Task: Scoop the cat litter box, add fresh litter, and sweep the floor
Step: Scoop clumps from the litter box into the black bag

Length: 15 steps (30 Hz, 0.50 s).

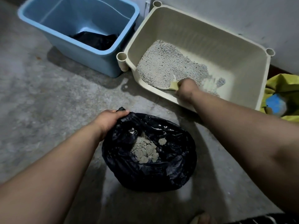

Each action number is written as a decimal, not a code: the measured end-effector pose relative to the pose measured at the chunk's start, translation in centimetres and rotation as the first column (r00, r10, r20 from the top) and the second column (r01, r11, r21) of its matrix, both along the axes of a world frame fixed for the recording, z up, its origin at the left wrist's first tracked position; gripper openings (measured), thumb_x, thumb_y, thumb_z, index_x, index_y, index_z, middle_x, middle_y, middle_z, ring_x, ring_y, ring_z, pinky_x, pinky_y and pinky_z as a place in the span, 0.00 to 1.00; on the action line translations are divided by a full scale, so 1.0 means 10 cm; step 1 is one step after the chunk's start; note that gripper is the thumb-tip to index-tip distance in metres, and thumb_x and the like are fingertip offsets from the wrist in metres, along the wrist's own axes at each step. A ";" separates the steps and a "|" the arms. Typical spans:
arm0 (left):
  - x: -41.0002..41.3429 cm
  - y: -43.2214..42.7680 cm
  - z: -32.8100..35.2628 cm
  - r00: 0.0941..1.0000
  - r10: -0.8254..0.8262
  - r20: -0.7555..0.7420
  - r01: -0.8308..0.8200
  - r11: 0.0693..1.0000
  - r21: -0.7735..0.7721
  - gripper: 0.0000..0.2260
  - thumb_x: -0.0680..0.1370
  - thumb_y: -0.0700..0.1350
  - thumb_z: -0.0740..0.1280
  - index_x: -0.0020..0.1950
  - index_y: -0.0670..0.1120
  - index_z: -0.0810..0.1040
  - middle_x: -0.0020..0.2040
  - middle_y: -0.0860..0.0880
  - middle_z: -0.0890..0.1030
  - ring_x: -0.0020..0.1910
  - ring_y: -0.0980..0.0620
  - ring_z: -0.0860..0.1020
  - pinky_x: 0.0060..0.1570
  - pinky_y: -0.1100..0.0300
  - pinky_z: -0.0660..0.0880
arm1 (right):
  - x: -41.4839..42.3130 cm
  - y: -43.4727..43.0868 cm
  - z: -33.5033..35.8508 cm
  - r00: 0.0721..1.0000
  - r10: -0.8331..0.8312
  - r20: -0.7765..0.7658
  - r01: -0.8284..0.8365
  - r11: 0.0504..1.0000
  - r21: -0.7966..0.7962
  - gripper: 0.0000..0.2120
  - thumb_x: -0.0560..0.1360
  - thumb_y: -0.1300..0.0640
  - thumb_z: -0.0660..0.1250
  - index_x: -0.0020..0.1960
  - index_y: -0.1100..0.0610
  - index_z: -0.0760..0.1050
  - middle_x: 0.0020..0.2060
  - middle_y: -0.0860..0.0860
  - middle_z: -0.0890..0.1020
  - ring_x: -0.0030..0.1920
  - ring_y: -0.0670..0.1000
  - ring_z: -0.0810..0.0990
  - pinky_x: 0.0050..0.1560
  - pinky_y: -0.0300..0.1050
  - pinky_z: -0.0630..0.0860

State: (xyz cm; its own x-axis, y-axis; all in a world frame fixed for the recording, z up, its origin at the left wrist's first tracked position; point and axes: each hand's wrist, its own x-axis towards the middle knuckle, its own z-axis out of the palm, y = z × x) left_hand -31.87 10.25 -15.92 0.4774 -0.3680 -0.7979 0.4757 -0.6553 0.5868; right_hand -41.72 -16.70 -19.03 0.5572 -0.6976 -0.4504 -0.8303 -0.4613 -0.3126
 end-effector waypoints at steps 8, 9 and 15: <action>-0.07 -0.11 0.01 0.999 -0.035 0.024 0.034 0.999 0.004 0.17 0.72 0.51 0.72 0.54 0.40 0.79 0.46 0.39 0.84 0.45 0.41 0.83 0.51 0.52 0.79 | -0.41 -0.16 0.11 0.882 -0.305 0.358 0.213 0.938 0.275 0.16 0.73 0.66 0.69 0.60 0.61 0.78 0.45 0.52 0.79 0.40 0.48 0.76 0.33 0.32 0.72; -0.08 -0.12 0.01 0.999 -0.040 0.021 0.040 0.999 -0.002 0.17 0.72 0.51 0.72 0.54 0.40 0.79 0.46 0.39 0.84 0.44 0.41 0.83 0.50 0.53 0.79 | -0.45 -0.19 0.13 0.886 -0.285 0.365 0.206 0.949 0.241 0.18 0.73 0.66 0.69 0.62 0.60 0.78 0.48 0.52 0.80 0.44 0.49 0.77 0.41 0.34 0.74; -0.10 -0.15 0.01 0.999 -0.028 0.027 0.029 0.999 -0.030 0.23 0.70 0.51 0.73 0.60 0.40 0.77 0.49 0.40 0.83 0.45 0.42 0.82 0.54 0.48 0.78 | -0.70 -0.34 0.27 0.915 -0.133 0.382 0.143 0.990 0.002 0.23 0.71 0.64 0.71 0.65 0.59 0.75 0.58 0.53 0.80 0.56 0.49 0.76 0.56 0.37 0.68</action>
State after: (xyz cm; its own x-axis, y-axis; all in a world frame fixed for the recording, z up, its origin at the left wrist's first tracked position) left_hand -32.87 8.70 -15.84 0.4870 -0.4055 -0.7735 0.4413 -0.6500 0.6186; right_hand -48.72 -20.10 -16.36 0.5799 -0.7885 -0.2048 -0.7074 -0.3626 -0.6067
